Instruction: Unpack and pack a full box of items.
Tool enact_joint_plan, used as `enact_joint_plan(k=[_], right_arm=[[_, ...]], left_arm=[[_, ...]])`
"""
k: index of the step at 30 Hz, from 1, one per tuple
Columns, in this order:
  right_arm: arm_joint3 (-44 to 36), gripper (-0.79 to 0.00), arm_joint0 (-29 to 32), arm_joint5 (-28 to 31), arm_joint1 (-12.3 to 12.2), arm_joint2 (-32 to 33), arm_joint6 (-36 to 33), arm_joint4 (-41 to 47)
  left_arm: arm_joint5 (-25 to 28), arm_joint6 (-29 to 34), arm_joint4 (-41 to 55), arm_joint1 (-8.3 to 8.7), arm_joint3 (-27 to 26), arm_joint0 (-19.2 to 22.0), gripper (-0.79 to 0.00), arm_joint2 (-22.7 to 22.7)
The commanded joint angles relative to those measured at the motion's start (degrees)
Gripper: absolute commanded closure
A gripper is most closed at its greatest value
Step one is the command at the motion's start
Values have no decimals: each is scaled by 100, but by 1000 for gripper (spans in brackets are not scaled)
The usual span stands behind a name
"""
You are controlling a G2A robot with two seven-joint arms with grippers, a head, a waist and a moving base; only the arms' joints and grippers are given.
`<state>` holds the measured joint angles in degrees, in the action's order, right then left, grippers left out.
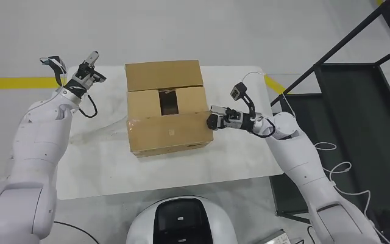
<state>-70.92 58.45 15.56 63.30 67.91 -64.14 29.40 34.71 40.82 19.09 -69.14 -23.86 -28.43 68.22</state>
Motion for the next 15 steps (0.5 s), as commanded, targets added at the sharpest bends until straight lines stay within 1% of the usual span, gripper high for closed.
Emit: enact_joint_plan(k=[1,7,12,15], right_arm=[[33,-785,-68,20,13,-85,199,-308],[-23,-785,-153,103,37,-241,691,-962],[-333,-785,-49,126,-6,-170,891,-1421],[-555,-785,56,65,-42,-81,910,-1545]], left_arm=[[0,0,0,0,0,0,-785,0],[-47,-51,-39,2,-45,-32,-785,-8],[-519,-231,-534,34,-410,-106,-785,-114],[-690,-300,-705,30,-413,-67,-785,-160]])
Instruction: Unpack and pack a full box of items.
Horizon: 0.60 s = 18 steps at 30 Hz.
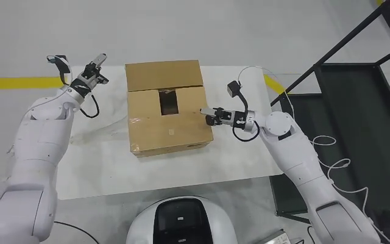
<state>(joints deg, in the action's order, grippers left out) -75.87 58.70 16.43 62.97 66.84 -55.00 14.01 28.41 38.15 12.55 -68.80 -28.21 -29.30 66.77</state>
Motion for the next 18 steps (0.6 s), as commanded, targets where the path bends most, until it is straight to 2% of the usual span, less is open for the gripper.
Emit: enact_joint_plan(k=[1,3,12,18], right_arm=[[-128,-785,68,-36,-20,59,-13,-22],[-243,-785,145,-51,-42,119,-34,-42],[-464,-785,314,-116,-91,241,-154,-10],[-477,-785,325,-121,-103,260,-170,-3]], left_arm=[[-124,-36,-82,-16,48,44,-785,-38],[-178,-63,-142,-45,131,97,-785,-88],[-708,618,-152,-298,514,438,-785,-439],[-805,1101,47,-449,734,626,-785,-535]])
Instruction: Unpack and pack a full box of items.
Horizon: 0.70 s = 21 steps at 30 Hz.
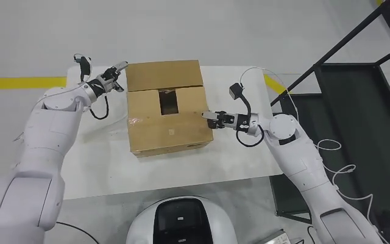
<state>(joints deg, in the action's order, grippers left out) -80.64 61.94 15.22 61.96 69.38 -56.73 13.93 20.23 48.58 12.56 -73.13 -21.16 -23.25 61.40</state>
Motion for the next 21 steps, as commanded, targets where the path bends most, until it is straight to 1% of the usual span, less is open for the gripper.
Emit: enact_joint_plan(k=[1,5,11,14,21], right_arm=[[0,-785,3,1,-3,10,2,9],[-3,-785,1,-2,-10,15,-16,10],[47,-785,-16,4,-11,-20,-26,-21],[96,-785,-40,6,-8,-47,-26,-34],[199,-785,-110,-4,2,-121,6,-98]], left_arm=[[27,124,113,-33,58,42,-785,11],[160,391,433,-78,139,110,-785,99],[450,609,860,-83,189,136,-785,289],[500,900,1066,-70,169,121,-785,380],[763,1826,1268,-4,-24,-22,-785,488]])
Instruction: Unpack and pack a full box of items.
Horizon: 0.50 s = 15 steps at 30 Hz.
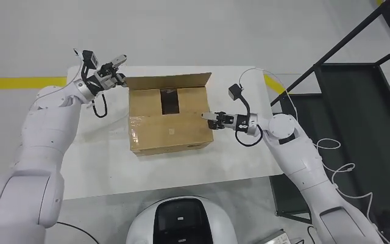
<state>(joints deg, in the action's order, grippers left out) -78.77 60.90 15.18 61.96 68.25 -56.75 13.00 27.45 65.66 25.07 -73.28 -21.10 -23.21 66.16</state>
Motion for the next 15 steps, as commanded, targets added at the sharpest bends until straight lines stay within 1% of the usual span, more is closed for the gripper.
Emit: enact_joint_plan(k=[1,8,15], right_arm=[[21,-785,-15,-5,3,-18,15,-11],[-29,-785,0,39,-2,-16,138,-112],[-109,-785,-15,-74,-15,46,144,-24]], left_arm=[[79,240,49,24,-67,-56,-785,32],[290,820,-40,159,-327,-280,-785,117],[284,832,-398,291,-718,-522,-785,104]])
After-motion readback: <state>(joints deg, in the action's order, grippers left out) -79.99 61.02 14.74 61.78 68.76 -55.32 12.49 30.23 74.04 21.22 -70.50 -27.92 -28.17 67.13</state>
